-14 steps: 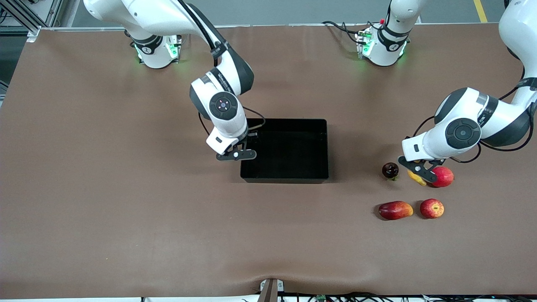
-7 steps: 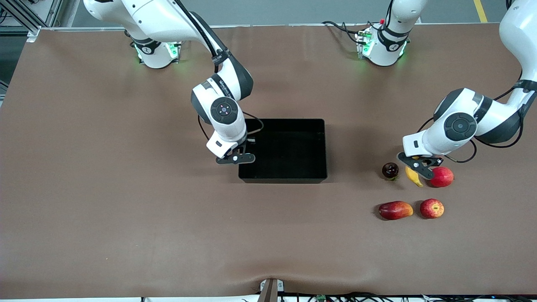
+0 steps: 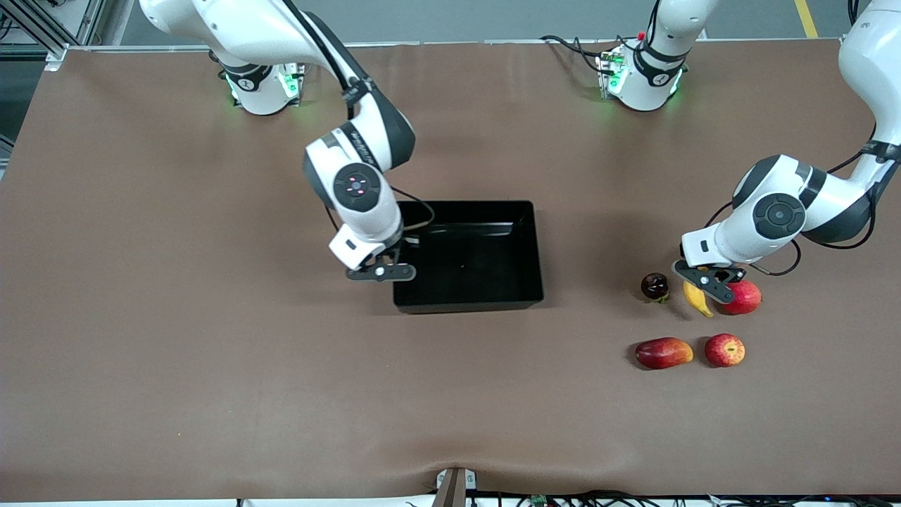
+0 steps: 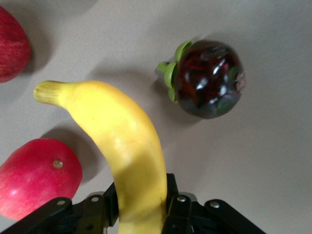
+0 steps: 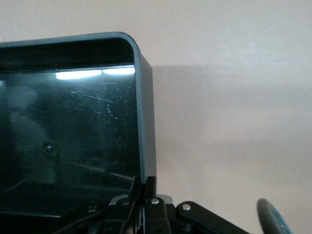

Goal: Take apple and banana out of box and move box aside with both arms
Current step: 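Slide the box with the right gripper while the left gripper lowers the banana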

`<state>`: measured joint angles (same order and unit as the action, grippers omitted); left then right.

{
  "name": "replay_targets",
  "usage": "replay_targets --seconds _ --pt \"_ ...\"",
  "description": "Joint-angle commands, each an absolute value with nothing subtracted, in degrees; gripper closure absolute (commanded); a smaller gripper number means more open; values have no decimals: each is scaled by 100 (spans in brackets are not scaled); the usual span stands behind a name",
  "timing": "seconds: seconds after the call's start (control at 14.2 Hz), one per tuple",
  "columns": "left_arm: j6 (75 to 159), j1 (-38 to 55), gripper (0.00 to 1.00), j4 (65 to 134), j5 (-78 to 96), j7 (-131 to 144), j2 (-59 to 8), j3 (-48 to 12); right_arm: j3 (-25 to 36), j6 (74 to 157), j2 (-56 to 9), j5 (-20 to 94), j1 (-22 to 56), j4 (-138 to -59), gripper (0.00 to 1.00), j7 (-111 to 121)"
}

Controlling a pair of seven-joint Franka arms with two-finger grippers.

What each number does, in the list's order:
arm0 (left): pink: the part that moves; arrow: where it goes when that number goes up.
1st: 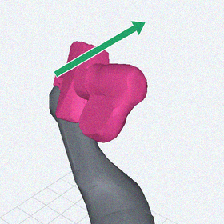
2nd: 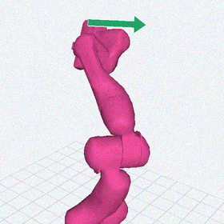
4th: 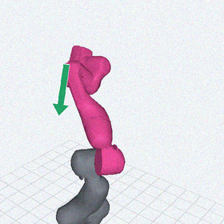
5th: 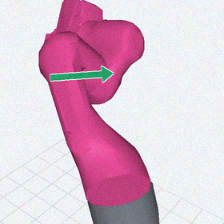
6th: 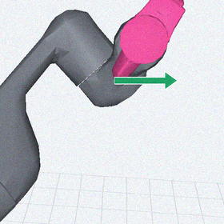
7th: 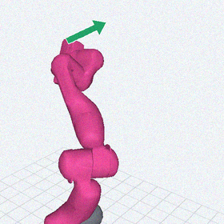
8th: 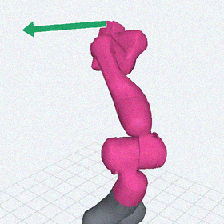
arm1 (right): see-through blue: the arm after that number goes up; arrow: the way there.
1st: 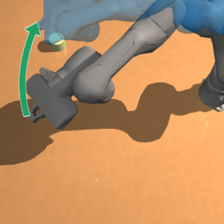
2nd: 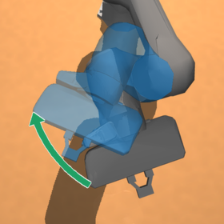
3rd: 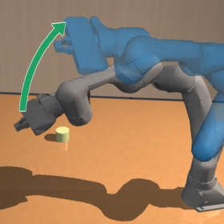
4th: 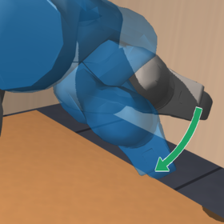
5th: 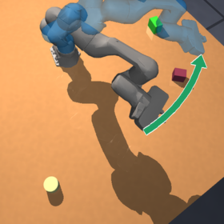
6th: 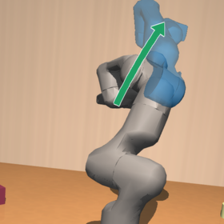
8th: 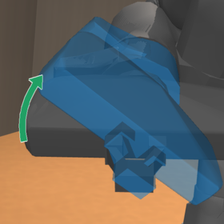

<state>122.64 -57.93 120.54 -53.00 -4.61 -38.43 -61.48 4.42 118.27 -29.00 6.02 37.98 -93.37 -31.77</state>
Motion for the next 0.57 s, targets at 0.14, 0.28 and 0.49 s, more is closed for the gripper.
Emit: replay_targets --seconds 0.14,0.28,0.49 --pt "12576 -5836 100 12190 -5555 -369 -3972 -5969 387 11067 -2391 747 3077 -9387 100 -2945" --pt "12866 -5810 100 12269 -5869 -317 -4025 -5784 395 10925 -2330 738 2831 -9413 100 -2743" --pt "12929 -5792 100 12287 -6108 -45 -4183 -5722 387 10829 -2171 738 2357 -9580 100 -2182"
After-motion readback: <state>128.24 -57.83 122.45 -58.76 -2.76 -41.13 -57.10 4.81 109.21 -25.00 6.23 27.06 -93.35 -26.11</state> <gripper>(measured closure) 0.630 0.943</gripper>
